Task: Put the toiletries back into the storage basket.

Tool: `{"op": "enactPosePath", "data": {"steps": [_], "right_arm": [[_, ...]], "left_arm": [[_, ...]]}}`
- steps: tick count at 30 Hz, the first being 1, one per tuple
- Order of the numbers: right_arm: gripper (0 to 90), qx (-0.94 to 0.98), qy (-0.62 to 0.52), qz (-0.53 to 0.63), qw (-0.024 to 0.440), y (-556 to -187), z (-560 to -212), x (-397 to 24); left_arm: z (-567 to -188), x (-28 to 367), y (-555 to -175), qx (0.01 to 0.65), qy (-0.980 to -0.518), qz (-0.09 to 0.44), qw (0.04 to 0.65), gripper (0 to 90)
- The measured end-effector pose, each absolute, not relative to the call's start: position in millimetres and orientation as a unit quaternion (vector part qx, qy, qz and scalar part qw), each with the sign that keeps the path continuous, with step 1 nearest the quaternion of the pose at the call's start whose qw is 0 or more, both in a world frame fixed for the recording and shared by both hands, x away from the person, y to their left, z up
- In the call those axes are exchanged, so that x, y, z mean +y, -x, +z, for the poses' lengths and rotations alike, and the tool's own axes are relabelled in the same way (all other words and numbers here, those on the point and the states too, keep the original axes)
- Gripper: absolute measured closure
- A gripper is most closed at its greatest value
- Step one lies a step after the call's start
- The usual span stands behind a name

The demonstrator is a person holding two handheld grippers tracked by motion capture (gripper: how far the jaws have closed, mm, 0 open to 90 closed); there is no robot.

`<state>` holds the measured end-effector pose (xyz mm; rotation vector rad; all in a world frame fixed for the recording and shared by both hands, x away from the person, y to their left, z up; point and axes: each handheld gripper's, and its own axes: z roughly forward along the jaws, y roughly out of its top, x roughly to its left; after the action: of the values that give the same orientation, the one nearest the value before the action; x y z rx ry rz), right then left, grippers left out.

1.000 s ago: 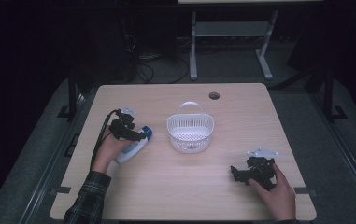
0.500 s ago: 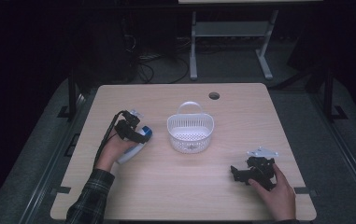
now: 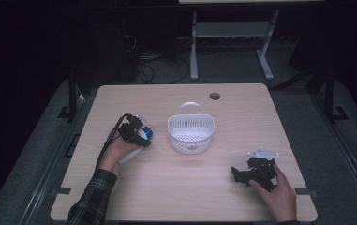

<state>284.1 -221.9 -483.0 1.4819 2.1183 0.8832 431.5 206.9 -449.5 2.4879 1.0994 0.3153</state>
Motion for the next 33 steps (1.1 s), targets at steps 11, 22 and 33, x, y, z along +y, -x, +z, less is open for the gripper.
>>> {"op": "enactPosePath", "data": {"steps": [11, 22, 33], "right_arm": [[0.0, 0.759, -0.531, 0.317, 0.203, -284, -483, -222], [0.0, 0.759, -0.531, 0.317, 0.203, -284, -483, -222], [0.0, 0.759, -0.531, 0.317, 0.203, -284, -483, -222]], "left_arm": [[-448, 208, -432, 0.398, -0.889, 0.095, 0.206, 32.4], [-442, 212, -430, 0.401, -0.882, 0.095, 0.229, 33.0], [-423, 224, -417, 0.396, -0.865, 0.105, 0.288, 33.3]]}}
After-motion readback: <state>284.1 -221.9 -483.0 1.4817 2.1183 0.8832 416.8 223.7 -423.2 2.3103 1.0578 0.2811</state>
